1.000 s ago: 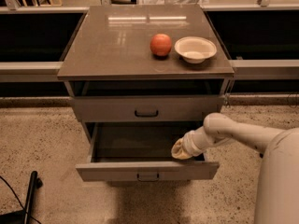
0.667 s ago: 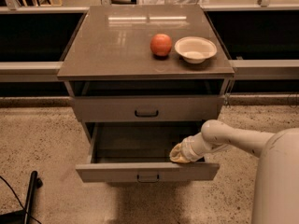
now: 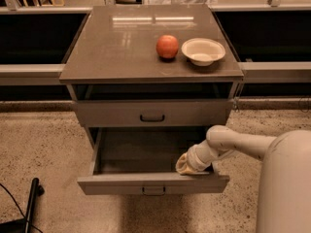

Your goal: Open middle drawer

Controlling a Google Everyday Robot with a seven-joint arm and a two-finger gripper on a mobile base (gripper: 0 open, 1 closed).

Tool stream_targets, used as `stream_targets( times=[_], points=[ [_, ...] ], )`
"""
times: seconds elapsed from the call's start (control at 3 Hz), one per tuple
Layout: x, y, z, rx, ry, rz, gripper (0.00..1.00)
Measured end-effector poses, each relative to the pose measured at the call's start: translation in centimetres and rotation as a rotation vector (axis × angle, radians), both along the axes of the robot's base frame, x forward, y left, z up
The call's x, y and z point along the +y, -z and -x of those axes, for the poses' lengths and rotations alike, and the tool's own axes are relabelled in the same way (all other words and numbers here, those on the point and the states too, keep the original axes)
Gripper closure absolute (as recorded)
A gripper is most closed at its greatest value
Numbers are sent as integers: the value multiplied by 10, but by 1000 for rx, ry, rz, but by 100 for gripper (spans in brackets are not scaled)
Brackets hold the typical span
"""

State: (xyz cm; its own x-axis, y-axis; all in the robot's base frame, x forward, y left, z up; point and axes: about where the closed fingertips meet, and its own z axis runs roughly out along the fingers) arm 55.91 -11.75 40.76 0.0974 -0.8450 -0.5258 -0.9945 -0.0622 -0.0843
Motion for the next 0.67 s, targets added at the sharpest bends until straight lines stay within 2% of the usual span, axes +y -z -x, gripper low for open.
stream_targets(
  times=[0.33, 0.67],
  points=[
    [0, -1, -1, 0, 0, 0, 100],
    [14, -4, 25, 66, -43, -72, 100]
  ],
)
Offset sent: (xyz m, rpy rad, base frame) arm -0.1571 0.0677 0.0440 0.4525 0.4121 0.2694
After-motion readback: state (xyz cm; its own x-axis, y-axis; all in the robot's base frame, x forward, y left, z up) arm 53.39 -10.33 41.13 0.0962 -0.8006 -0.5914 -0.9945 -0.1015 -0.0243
